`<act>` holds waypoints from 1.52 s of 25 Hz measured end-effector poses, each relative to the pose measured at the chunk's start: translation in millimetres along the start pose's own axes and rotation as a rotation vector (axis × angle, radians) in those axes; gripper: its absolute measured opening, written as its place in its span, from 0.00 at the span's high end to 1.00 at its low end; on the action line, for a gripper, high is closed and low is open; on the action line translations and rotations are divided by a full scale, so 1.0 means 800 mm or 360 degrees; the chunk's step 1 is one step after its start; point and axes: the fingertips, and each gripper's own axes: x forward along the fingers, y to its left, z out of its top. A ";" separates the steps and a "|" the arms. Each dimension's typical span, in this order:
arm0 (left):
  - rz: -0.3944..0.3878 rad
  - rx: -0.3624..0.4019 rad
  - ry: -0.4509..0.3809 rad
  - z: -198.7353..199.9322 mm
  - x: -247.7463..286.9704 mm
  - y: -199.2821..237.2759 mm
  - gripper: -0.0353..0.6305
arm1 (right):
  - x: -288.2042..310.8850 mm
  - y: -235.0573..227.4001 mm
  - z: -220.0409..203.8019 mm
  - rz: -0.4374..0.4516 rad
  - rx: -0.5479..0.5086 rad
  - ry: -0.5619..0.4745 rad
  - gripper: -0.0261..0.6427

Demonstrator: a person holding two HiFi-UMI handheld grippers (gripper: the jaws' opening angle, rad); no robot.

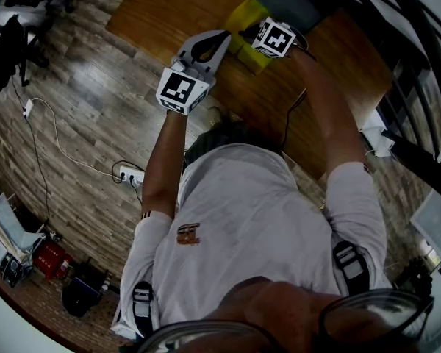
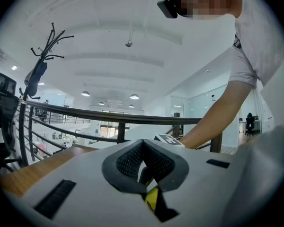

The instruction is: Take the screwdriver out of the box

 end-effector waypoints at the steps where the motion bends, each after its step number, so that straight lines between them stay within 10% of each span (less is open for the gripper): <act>1: 0.0000 0.0001 0.0000 0.001 -0.001 0.000 0.92 | -0.001 0.001 0.000 -0.0001 0.0006 -0.0005 0.84; 12: 0.0003 0.0026 -0.0004 0.009 -0.006 -0.011 0.92 | -0.050 0.010 0.034 -0.0183 -0.0003 -0.0296 0.84; 38: 0.0012 0.0105 -0.0170 0.090 -0.036 -0.089 0.92 | -0.337 0.149 0.121 -0.0426 0.0215 -0.1776 0.84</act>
